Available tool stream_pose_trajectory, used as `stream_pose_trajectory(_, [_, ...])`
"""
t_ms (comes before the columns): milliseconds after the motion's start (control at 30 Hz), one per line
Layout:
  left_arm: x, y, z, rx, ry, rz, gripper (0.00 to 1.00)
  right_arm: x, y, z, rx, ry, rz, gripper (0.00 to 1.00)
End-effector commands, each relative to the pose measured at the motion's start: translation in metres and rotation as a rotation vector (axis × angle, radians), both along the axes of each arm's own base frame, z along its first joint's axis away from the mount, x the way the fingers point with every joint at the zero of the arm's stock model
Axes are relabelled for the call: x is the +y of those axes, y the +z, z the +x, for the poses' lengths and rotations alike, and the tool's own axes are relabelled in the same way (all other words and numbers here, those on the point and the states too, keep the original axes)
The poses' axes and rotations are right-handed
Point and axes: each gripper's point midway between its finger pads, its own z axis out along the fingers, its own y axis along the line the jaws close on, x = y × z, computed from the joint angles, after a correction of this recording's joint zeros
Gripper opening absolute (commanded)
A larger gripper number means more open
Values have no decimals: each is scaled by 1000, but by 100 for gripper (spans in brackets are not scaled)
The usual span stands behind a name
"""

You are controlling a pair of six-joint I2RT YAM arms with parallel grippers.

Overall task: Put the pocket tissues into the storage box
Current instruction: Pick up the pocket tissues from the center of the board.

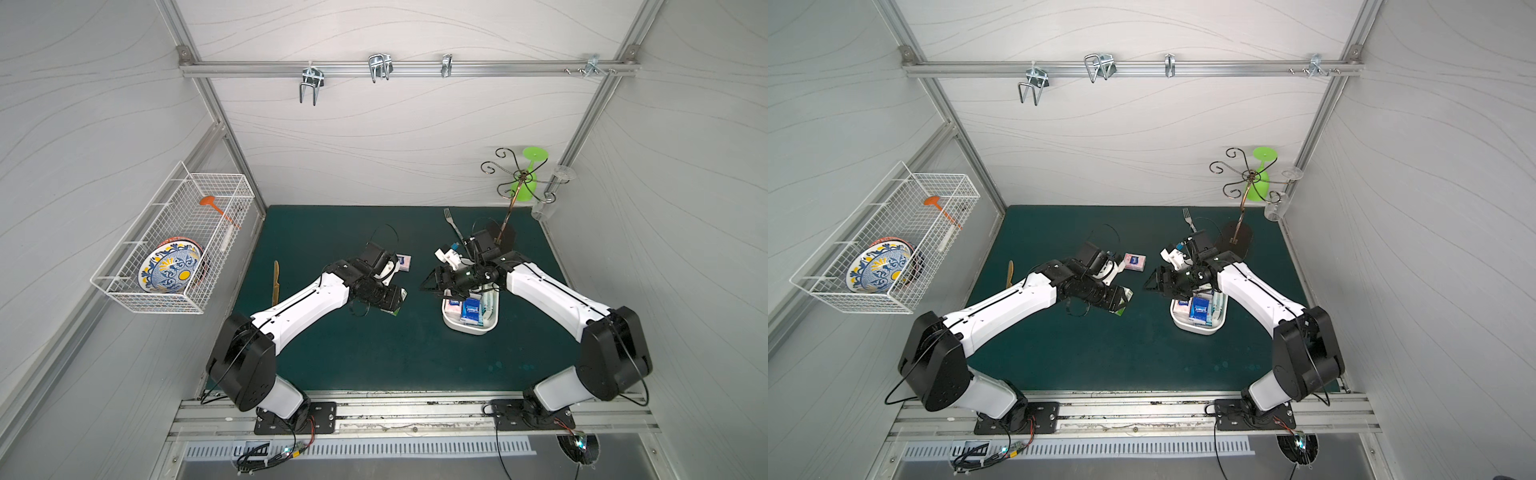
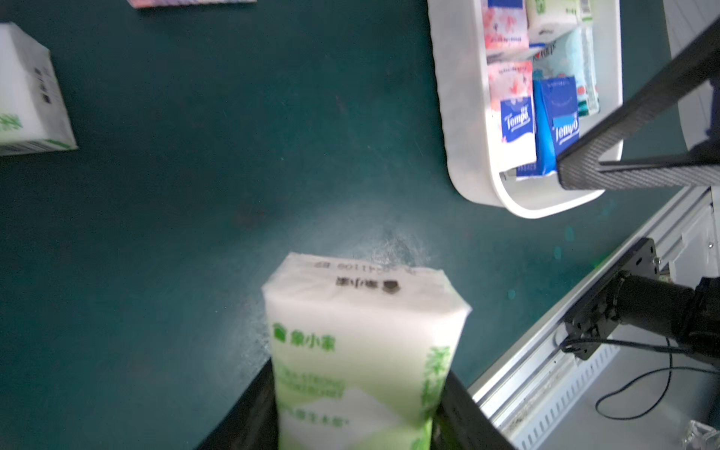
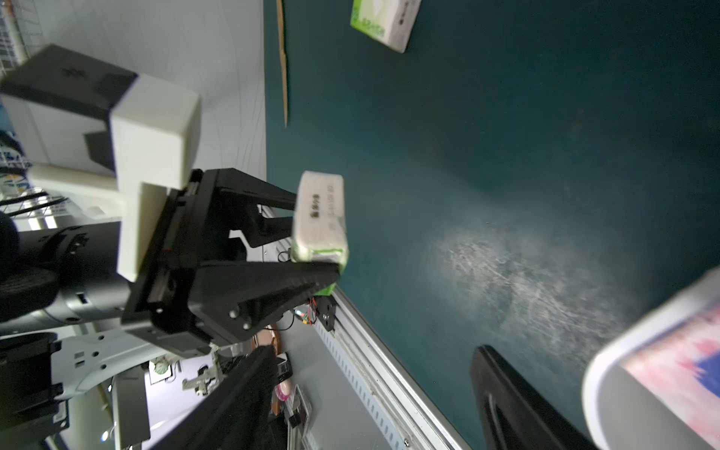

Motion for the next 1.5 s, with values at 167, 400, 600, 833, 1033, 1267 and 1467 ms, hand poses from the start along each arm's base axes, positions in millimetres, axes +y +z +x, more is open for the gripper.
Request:
stream_pose_trajectory(167, [-13,15,-15,-109,-127,21,53,40,8,-15,55,109,92,82])
stream_pose_trajectory(400, [-17,17,-17,-130,-141,27,54,54,4,-24,81,155,98,69])
stream_pose_trajectory(600, [-18,25,-17,-149,-148,20,54,56,0,-25,100,159,97,52])
stream_pose_trajectory(833, [-19,33,-20,-170,-147,3,55,60,1,-24,113,174,113,40])
stream_pose_trajectory(1033, [-21,39,-19,-184,-144,-12,57,62,3,-25,114,181,120,26])
stream_pose_trajectory(1267, [-19,40,-18,-193,-129,-15,79,58,4,-19,95,166,107,22])
stream_pose_trajectory(1467, [-15,50,-19,-227,-93,-42,91,20,10,9,45,77,76,24])
